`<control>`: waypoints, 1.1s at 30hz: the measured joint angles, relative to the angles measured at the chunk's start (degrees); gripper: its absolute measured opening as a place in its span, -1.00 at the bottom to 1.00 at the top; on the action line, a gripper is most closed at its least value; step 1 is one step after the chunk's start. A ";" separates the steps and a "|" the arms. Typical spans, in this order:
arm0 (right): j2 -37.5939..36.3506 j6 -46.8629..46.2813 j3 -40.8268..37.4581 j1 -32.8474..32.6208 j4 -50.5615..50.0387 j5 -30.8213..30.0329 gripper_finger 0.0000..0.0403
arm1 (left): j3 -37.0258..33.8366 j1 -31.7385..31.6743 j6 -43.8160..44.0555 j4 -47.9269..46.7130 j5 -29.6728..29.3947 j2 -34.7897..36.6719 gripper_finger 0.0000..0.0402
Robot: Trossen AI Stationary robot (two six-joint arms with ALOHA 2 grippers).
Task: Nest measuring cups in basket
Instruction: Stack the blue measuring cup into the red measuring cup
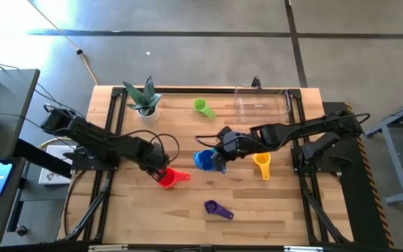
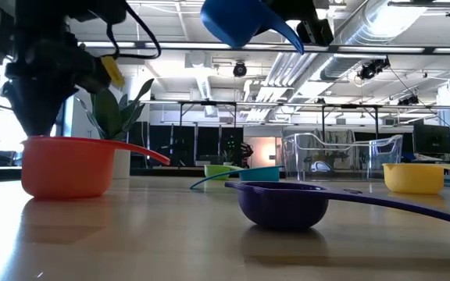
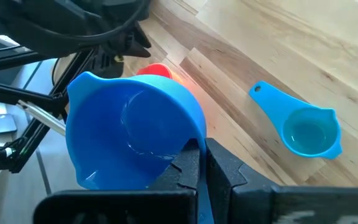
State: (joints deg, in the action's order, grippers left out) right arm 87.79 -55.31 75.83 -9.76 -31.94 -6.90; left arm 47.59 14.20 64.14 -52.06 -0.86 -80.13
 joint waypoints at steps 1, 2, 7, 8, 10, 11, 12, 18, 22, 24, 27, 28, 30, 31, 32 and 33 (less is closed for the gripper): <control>0.00 0.13 0.00 0.00 -0.03 0.00 -1.00 | 0.00 -0.45 -0.30 0.02 -0.01 -0.44 -0.62; 0.00 0.13 0.00 -0.02 -0.09 0.00 -1.00 | 0.00 -0.86 -0.49 0.03 -0.02 -0.83 -0.62; 0.00 0.30 0.00 -0.02 -0.11 0.00 -1.00 | -0.02 -2.20 -2.36 1.56 0.01 -1.72 -0.62; 0.00 0.30 0.00 -0.02 -0.13 0.00 -1.00 | -0.02 -2.25 -2.68 2.11 0.18 -1.67 -0.62; 0.00 0.30 0.00 -0.02 -0.17 0.00 -1.00 | -0.02 -2.25 -2.84 3.77 0.48 -1.67 -0.62; 0.00 0.30 0.00 -0.02 -0.20 0.00 -1.00 | -0.02 -2.25 -2.85 4.53 0.57 -1.67 -0.62; 0.00 0.30 0.00 -0.02 -0.24 0.00 -1.00 | -0.02 -2.25 -2.86 5.20 0.58 -1.67 -0.62; 0.00 1.24 0.00 -0.02 -0.42 -0.02 -1.00 | -0.02 -2.23 -2.88 6.51 1.91 -1.67 -0.62; 0.00 1.40 0.00 -0.02 -0.42 -0.02 -1.00 | -0.02 -2.18 -2.88 7.53 1.99 -1.67 -0.62; 0.00 1.54 0.00 -0.02 -0.42 -0.02 -1.00 | -0.02 -2.18 -2.87 8.33 2.30 -1.67 -0.62; 0.00 1.64 0.00 -0.02 -0.42 -0.02 -1.00 | -0.02 -2.16 -2.86 10.92 2.73 -1.67 -0.62; 0.00 1.64 0.00 -0.02 -0.42 -0.02 -1.00 | -0.02 -2.18 -2.84 11.73 3.10 -1.67 -0.62; 0.00 1.67 0.00 -0.02 -0.42 -0.02 -1.00 | -0.02 -2.08 -2.86 13.46 3.83 -1.67 -0.62; 0.00 1.81 0.00 -0.02 -0.42 -0.02 -1.00 | -0.02 -1.97 -2.86 14.06 4.08 -1.70 -0.62; 0.00 1.82 0.00 -0.02 -0.42 -0.03 -1.00 | -0.02 -1.90 -2.86 14.60 4.33 -1.94 -0.62; 0.00 1.82 0.00 -0.02 -0.42 -0.07 -1.00 | -0.02 -1.76 -2.86 15.17 4.44 -2.18 -0.62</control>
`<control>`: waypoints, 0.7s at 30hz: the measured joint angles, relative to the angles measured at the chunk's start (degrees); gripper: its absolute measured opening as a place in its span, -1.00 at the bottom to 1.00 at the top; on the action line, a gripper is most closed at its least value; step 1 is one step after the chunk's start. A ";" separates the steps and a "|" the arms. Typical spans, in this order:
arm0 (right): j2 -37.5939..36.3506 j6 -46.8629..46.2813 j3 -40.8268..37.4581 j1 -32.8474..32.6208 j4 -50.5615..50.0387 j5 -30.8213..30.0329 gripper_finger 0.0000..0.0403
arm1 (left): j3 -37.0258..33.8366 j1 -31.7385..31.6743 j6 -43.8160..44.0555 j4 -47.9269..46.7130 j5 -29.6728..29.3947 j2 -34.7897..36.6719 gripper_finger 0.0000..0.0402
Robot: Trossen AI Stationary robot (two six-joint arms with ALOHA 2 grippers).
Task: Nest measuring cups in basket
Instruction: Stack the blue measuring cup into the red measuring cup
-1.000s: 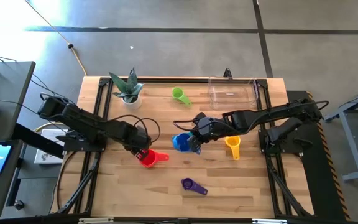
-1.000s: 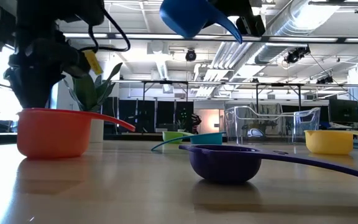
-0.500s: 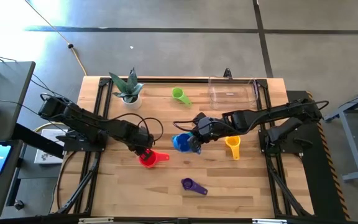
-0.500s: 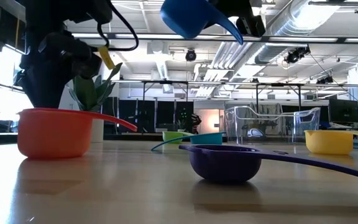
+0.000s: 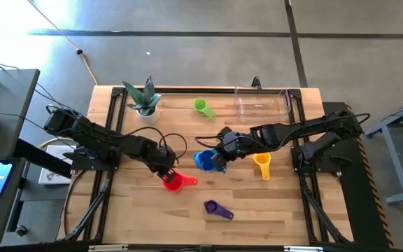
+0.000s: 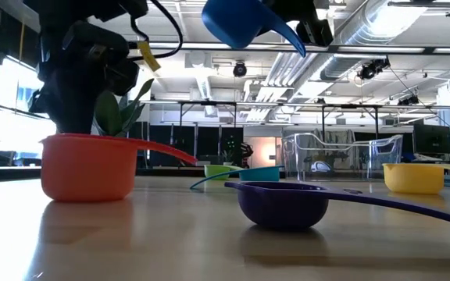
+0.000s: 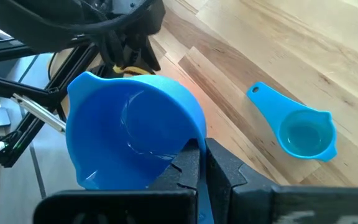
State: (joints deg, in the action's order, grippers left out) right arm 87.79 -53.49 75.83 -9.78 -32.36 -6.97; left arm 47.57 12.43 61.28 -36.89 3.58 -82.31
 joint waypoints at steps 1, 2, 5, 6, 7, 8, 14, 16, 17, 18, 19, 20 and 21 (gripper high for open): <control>0.00 0.00 0.00 0.00 0.00 -0.10 -1.00 | 0.00 0.10 0.00 0.19 0.02 -0.06 -0.62; 0.00 0.00 0.00 0.00 -0.03 -0.18 -1.00 | 0.00 0.21 0.00 0.33 0.09 -0.15 -0.62; 0.00 -0.01 -0.02 0.00 -0.48 -0.37 -1.00 | 0.00 0.54 -0.19 1.48 0.51 -1.58 -0.62; 0.00 -0.03 -0.02 0.00 -0.52 -0.41 -1.00 | 0.00 0.54 -0.94 1.34 0.77 -1.77 -0.62; 0.00 -0.13 -0.02 0.00 -0.64 -0.47 -1.00 | 0.09 0.54 -1.77 1.60 1.00 -2.13 -0.62; 0.00 -0.26 -0.02 0.00 -0.89 -0.54 -1.00 | 0.20 0.54 -2.47 1.73 1.15 -2.50 -0.62; 0.00 -1.02 -0.04 0.00 -0.81 -0.58 -1.00 | 2.22 0.32 -6.28 0.03 0.59 -1.86 -0.62; 0.00 -1.89 -0.04 0.00 -0.92 -0.60 -1.00 | 3.27 0.10 -7.91 -0.62 0.37 -1.83 -0.62; 0.00 -1.97 -0.04 0.00 -0.77 -0.59 -1.00 | 3.66 -0.13 -8.46 -1.32 0.35 -1.62 -0.62; 0.00 -2.04 -0.04 0.00 -0.59 -0.61 -1.00 | 3.81 -0.29 -9.10 -2.35 0.26 -1.24 -0.62; 0.00 -2.36 -0.04 0.00 -0.60 -0.61 -1.00 | 3.97 -0.45 -9.54 -2.77 0.17 -1.13 -0.62; 0.00 -2.94 -0.04 0.00 -0.61 -0.72 -1.00 | 4.09 -0.47 -10.06 -2.47 0.15 -1.19 -0.62; 0.00 -3.17 -0.04 0.00 -0.47 -0.96 -1.00 | 4.15 -0.49 -10.76 -2.67 0.02 -1.00 -0.62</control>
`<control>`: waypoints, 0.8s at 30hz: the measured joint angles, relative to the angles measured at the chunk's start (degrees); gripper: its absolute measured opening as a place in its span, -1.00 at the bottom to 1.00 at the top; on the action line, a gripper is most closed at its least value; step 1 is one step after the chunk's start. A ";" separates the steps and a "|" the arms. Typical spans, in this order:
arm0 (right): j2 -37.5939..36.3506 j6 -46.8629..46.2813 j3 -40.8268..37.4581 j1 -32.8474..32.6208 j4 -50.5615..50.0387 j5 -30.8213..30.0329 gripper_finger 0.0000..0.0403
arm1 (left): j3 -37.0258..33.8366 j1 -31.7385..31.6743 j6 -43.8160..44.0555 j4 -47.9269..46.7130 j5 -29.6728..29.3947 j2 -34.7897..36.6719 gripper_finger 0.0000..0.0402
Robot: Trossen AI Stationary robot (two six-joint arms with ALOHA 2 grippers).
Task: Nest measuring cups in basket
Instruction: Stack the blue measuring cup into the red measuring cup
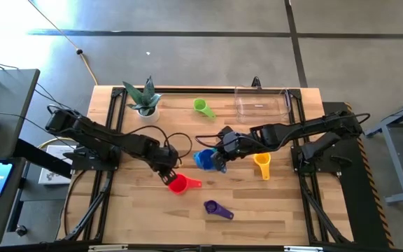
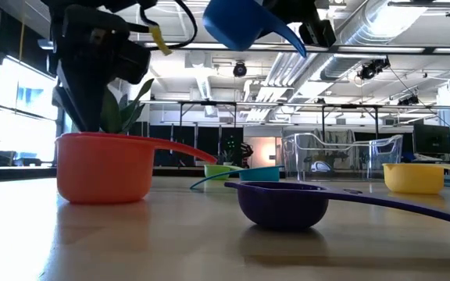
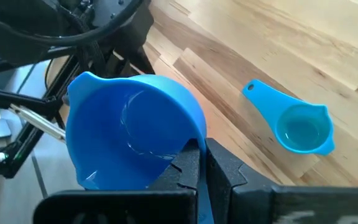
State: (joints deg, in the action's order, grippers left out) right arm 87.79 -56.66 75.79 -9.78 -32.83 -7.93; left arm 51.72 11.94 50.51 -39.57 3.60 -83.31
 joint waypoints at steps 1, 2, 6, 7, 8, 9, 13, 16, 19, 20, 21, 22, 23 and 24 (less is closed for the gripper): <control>0.00 -0.05 0.00 0.00 0.37 -0.22 -1.00 | 0.00 0.02 -0.73 -0.74 -0.28 0.48 -0.62; 0.00 -0.05 0.00 0.00 0.82 -0.28 -1.00 | 0.03 0.02 -1.42 -1.00 -0.42 0.76 -0.62; 0.33 -0.07 0.02 0.00 3.53 -0.43 -1.00 | 0.06 -0.20 -2.73 -5.16 -1.60 2.40 -0.62; 0.54 -0.07 0.01 0.00 4.23 -0.41 -1.00 | 0.07 -0.36 -2.83 -5.55 -1.66 2.96 -0.62; 0.81 -0.07 -0.02 0.00 4.67 -0.33 -1.00 | 0.07 -0.57 -2.85 -6.79 -1.83 3.68 -0.62; 1.28 -0.07 -0.01 0.00 6.09 -0.18 -1.00 | 0.05 -0.81 -3.15 -8.23 -1.92 4.60 -0.62; 2.78 -0.08 0.00 0.00 9.48 1.01 -1.00 | 0.04 -1.70 -4.22 -10.47 -2.51 8.55 -0.62; 4.26 -0.03 -0.02 0.00 11.07 2.12 -1.00 | 0.04 -2.67 -4.29 -11.68 -2.83 11.84 -0.62; 5.80 0.03 0.00 0.12 13.91 3.44 -1.00 | 0.08 -3.76 -4.30 -13.57 -2.83 15.40 -0.62; 6.40 0.09 0.00 0.27 15.55 4.17 -1.00 | 0.04 -4.12 -4.30 -14.16 -2.83 16.57 -0.62; 7.00 0.16 0.00 0.40 16.59 5.01 -1.00 | -0.02 -4.42 -4.27 -15.42 -2.84 17.84 -0.62; 7.60 0.18 0.00 0.48 17.28 5.70 -1.00 | 0.00 -4.66 -4.12 -15.68 -2.83 18.69 -0.62; 8.09 0.31 0.00 0.61 17.99 6.47 -1.00 | 0.08 -4.88 -3.90 -15.43 -2.80 19.95 -0.62; 8.74 0.41 0.00 0.77 18.28 7.30 -1.00 | 0.02 -4.90 -3.22 -15.73 -2.78 21.01 -0.62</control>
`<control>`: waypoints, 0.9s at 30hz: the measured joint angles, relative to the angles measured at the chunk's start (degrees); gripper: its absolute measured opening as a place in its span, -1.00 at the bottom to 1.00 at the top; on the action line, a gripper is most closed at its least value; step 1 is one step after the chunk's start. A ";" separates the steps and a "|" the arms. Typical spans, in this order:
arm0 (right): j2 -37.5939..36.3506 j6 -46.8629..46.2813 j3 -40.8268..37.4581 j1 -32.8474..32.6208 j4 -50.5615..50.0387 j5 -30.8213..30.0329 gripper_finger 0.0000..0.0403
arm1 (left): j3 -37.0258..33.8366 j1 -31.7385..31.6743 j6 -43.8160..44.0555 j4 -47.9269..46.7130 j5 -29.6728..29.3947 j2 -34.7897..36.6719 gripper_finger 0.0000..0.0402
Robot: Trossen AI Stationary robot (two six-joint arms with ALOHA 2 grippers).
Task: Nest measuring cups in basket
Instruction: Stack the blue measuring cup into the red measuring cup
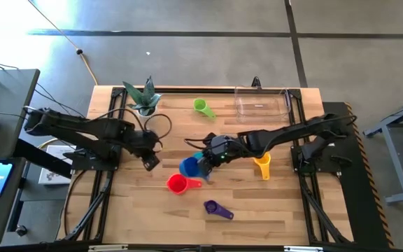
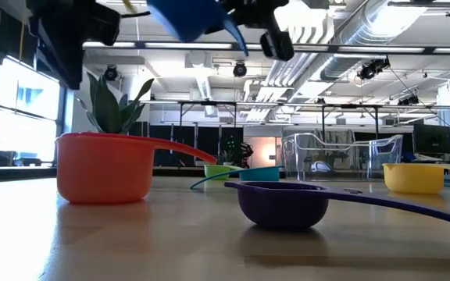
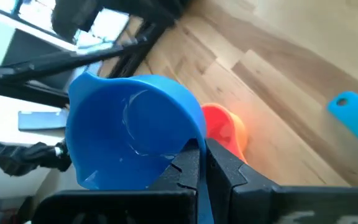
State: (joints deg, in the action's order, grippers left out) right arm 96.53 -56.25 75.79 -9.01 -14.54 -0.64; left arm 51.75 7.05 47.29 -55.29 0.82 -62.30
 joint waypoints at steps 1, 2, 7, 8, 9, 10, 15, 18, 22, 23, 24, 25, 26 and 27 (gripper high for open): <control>0.69 0.00 0.00 0.09 0.70 0.59 -1.00 | 0.00 0.02 0.84 -0.90 0.24 0.90 -0.62; 1.25 0.03 0.00 0.11 0.89 1.18 -1.00 | 0.00 0.02 1.95 -0.67 0.33 1.52 -0.62; 3.05 -0.33 -0.01 0.14 -0.04 2.71 -1.00 | 0.01 0.57 3.60 -0.12 0.38 3.28 -0.62; 3.37 -0.34 -0.02 0.11 -0.07 2.74 -1.00 | 0.02 0.65 3.61 -0.09 0.40 3.09 -0.62; 3.62 -0.40 0.02 0.03 0.21 2.79 -1.00 | -0.04 0.66 3.62 -0.16 0.44 2.96 -0.62; 3.68 -0.38 0.01 -0.05 -0.39 2.85 -1.00 | -0.06 0.67 3.64 -0.24 0.44 2.90 -0.62; 3.65 0.69 0.00 -0.10 -1.53 2.87 -1.00 | 0.02 0.66 4.25 -0.02 0.41 1.83 -0.62; 3.65 1.23 0.00 -0.10 -1.49 3.32 -1.00 | -0.04 0.66 6.03 -0.13 0.44 1.66 -0.62; 3.65 2.70 0.00 -0.07 -2.23 3.51 -1.00 | -0.02 0.66 9.32 -0.09 0.42 1.62 -0.62; 3.65 3.00 0.00 -0.07 -2.06 3.51 -1.00 | -0.02 0.66 10.47 -0.10 0.41 1.68 -0.62; 3.65 3.45 0.00 -0.07 -2.00 3.49 -1.00 | -0.02 0.66 11.60 -0.08 0.41 1.68 -0.62; 3.65 3.76 0.00 -0.07 -1.89 3.39 -1.00 | -0.02 0.66 12.67 -0.10 0.43 1.66 -0.62; 3.65 3.80 0.00 -0.07 -1.66 2.89 -1.00 | -0.02 0.66 13.71 -0.10 0.42 1.66 -0.62; 3.65 3.82 0.00 -0.10 -1.34 2.12 -1.00 | -0.02 0.66 14.41 -0.10 0.42 1.66 -0.62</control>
State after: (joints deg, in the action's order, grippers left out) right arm 100.18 -52.42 75.79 -9.10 -15.89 1.49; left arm 51.72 7.70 61.71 -55.40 1.24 -60.64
